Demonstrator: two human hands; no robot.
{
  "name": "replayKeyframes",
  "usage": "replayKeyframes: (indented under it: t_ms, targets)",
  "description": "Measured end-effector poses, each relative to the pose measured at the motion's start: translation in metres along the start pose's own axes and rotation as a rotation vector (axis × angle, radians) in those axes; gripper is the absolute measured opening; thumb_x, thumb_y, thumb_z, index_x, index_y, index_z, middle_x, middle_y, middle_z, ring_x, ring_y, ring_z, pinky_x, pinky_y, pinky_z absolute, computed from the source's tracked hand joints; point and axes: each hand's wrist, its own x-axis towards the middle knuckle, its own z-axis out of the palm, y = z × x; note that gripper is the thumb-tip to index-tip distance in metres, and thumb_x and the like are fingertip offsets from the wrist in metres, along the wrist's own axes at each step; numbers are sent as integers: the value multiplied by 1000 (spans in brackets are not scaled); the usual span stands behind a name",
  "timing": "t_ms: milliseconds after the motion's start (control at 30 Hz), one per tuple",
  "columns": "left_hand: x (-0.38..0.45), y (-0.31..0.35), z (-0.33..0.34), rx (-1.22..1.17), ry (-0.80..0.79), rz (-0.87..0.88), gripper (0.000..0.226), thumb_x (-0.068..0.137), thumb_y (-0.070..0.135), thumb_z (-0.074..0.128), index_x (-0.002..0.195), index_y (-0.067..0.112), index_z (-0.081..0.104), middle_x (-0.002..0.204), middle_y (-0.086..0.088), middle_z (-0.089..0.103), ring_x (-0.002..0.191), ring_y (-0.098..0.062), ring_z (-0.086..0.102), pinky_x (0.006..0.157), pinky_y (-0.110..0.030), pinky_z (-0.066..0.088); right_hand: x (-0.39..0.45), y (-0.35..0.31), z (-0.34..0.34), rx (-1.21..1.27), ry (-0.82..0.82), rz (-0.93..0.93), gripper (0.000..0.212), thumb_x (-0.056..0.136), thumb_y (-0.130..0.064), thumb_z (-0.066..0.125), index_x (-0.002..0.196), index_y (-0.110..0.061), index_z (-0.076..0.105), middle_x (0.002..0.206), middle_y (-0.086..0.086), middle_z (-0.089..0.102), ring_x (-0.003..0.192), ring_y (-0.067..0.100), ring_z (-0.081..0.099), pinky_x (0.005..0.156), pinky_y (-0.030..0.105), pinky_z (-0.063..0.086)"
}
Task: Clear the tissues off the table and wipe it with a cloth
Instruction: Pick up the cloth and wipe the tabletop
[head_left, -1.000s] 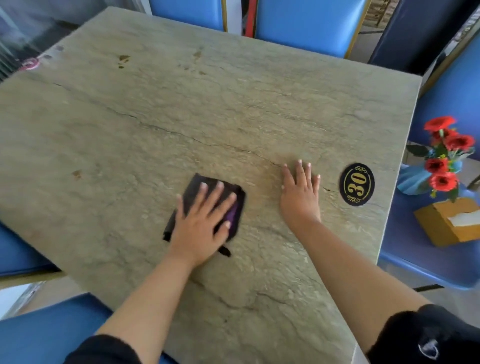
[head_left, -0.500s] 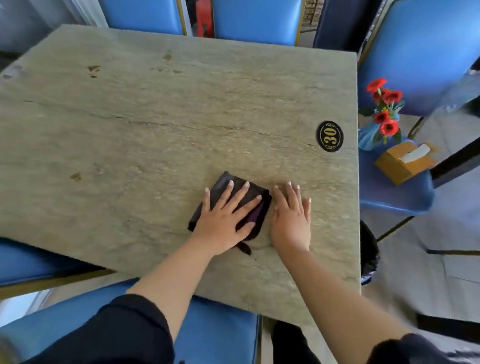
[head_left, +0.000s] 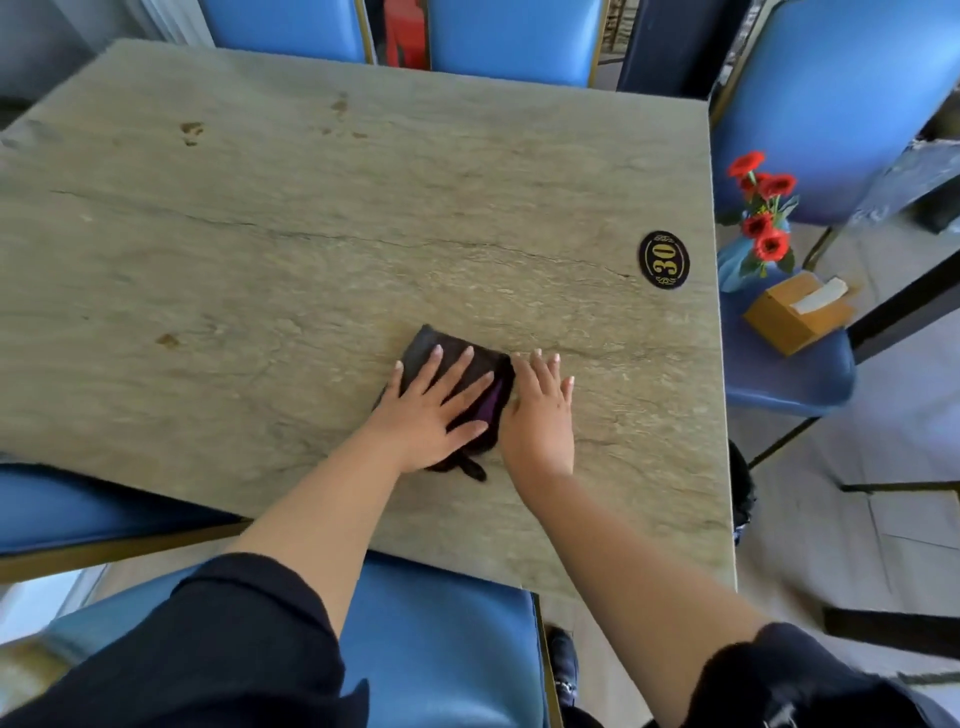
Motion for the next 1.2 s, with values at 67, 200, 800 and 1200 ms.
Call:
replayKeyframes:
  t_ms: [67,200,800,1200]
  targets:
    - [0,-24,-8,-47,55,12,57,98,57,17,148,46,-8,158,16,-21,147,-15,-18,120,-48,-3,-4,-26,10,51,21,-46,52,95,-1,33,146,-12,37,157,6,27,149,19,6,121,32,-5]
    - [-8,-94,-7,-161,286,-245,54,102,39,25,153,35,6,162,10,-8,150,-22,-4,120,-49,5,-6,-59,44,-20,-69,-98,48,101,-16,33,149,-17,32,158,1,24,149,15,7,121,33,-5]
    - [9,-235,-3,-172,594,-184,45,92,23,32,127,9,57,137,-9,54,119,-31,54,97,-44,47,62,-124,127,-530,-259,-453,58,96,-56,18,151,-41,8,162,-8,-1,149,15,-7,121,41,-2]
    - [30,-243,-2,-132,616,-311,62,92,28,19,150,6,26,160,-10,20,149,-22,15,121,-40,12,223,-199,171,-531,-218,-69,60,100,-49,14,153,-28,-4,161,4,-16,146,29,-19,117,51,-11]
